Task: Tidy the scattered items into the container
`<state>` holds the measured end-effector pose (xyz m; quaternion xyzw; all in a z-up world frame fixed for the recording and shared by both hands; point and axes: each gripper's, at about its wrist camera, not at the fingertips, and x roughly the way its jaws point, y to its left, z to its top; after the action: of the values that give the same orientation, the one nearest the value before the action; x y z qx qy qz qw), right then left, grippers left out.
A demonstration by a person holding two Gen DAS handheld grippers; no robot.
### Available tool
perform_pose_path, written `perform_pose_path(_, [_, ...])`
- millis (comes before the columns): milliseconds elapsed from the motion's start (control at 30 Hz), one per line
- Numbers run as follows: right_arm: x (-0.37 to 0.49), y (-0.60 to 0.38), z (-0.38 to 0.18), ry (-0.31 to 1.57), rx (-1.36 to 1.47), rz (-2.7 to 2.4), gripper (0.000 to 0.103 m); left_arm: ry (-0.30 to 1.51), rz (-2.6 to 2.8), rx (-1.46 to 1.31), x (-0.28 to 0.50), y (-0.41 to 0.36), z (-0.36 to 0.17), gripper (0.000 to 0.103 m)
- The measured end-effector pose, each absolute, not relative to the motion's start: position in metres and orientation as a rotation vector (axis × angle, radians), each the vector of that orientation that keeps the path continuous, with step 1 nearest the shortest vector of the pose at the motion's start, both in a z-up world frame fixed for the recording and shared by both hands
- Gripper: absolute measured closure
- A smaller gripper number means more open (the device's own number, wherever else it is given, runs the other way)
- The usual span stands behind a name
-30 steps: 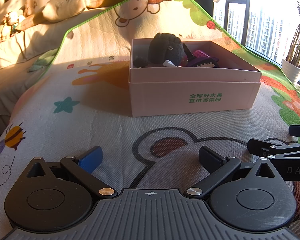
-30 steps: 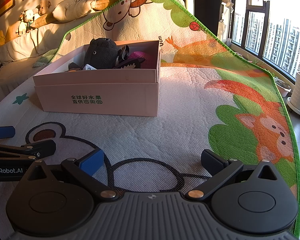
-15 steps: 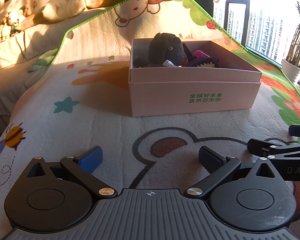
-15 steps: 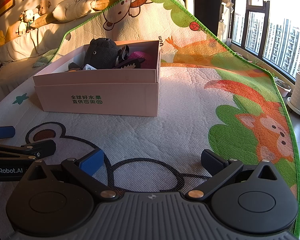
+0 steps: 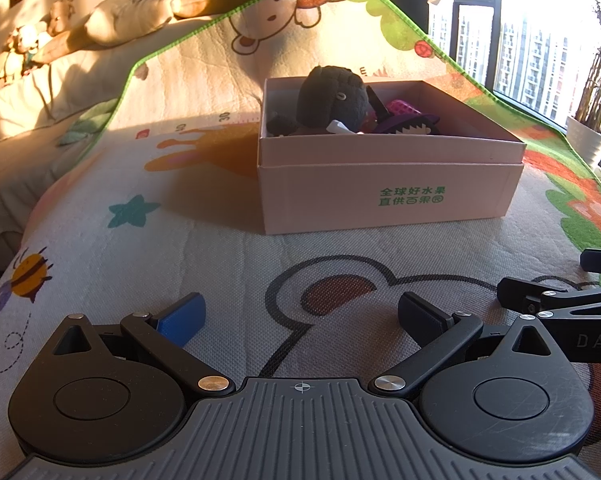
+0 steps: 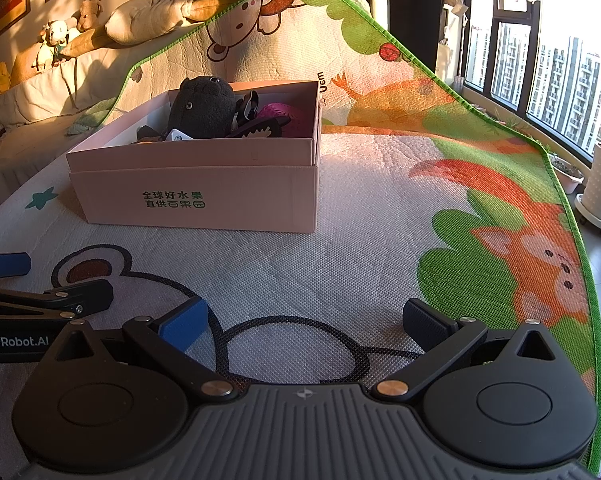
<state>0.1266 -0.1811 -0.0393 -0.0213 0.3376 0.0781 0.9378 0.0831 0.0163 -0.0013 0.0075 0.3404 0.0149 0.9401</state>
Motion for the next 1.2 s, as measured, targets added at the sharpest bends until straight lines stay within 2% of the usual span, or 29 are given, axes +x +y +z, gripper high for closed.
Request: perform_pose_path(1200, [0.1264, -0.1814, -0.0389, 0.689, -0.044, 0.159, 0.000, 0.712, 0.010, -0.003, 0.0849, 0.0214, 0.0003, 0.000])
